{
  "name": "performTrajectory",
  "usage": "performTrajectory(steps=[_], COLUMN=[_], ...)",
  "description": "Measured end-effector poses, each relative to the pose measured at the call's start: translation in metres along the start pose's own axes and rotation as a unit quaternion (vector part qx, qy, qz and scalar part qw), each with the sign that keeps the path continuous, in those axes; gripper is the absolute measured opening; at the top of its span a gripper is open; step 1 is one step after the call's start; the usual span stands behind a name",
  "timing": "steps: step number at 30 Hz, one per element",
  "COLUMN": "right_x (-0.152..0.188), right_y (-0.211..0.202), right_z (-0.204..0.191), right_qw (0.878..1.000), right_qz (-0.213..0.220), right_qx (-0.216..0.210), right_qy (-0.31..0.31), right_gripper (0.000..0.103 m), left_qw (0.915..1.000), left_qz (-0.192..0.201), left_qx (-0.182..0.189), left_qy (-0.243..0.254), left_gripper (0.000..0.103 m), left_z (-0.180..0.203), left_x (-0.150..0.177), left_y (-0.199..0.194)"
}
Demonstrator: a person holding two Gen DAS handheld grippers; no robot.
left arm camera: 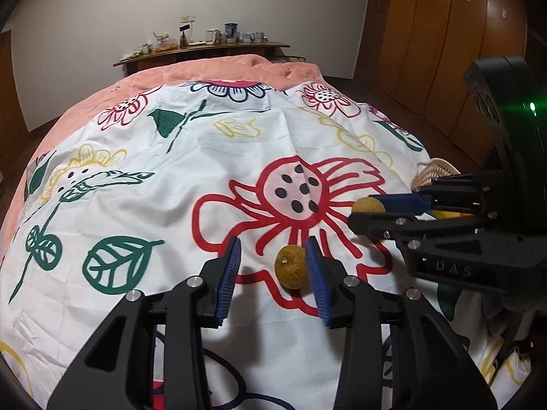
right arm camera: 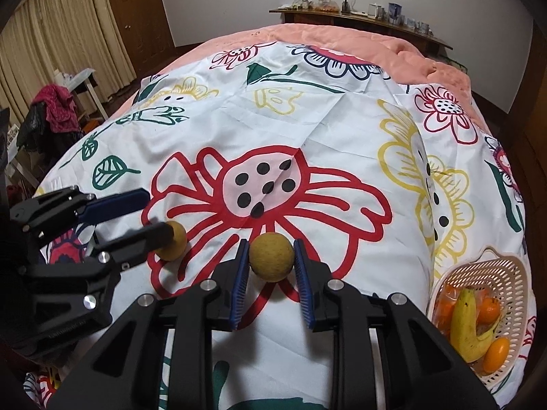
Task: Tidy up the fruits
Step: 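Carry the kiwi in the right tool into the basket and open it while the left tool holds its kiwi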
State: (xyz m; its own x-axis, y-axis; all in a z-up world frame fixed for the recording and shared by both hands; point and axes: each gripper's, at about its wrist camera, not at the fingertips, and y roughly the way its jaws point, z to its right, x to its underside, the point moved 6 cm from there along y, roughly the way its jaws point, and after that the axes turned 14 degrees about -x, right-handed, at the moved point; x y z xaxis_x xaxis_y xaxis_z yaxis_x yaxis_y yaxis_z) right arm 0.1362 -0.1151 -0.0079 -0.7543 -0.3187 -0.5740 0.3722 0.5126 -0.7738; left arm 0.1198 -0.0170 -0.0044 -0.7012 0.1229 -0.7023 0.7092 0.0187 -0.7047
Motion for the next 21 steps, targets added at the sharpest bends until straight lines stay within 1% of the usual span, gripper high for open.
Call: performTrajectory(steps=[5,10,13,15,16,18,21], right_x=[0.0,-0.001,-0.001,-0.001,-0.001,-0.001,-0.001], right_y=[-0.003,-0.007,-0.01,-0.013,-0.014,-0.017,-0.02], right_z=[0.003,0.006,0.009,0.01,0.01,0.012,0.013], right_qw=[1.0,1.0,0.999,0.999,0.998,0.998,0.997], right_qz=[0.01,0.022,0.031,0.038,0.04,0.047,0.053], right_qx=[-0.005,-0.012,-0.017,-0.021,-0.023,-0.027,-0.032], right_qy=[0.008,0.019,0.027,0.031,0.033,0.037,0.043], right_gripper=[0.026,0.026,0.026,0.026,0.026,0.026,0.026], left_qw=[0.9997,0.9984,0.9972,0.9968,0.9966,0.9963,0.9954], left_qz=[-0.011,-0.018,-0.035,-0.043,-0.043,-0.043,-0.045], left_qx=[0.02,0.032,0.039,0.038,0.04,0.041,0.045], left_qy=[0.006,0.043,0.054,0.056,0.058,0.063,0.071], left_gripper=[0.04,0.04,0.04,0.038,0.033,0.029,0.027], left_z=[0.004,0.017,0.021,0.022,0.023,0.025,0.027], left_x=[0.001,0.004,0.005,0.006,0.006,0.006,0.005], left_y=[0.005,0.006,0.012,0.015,0.015,0.015,0.016])
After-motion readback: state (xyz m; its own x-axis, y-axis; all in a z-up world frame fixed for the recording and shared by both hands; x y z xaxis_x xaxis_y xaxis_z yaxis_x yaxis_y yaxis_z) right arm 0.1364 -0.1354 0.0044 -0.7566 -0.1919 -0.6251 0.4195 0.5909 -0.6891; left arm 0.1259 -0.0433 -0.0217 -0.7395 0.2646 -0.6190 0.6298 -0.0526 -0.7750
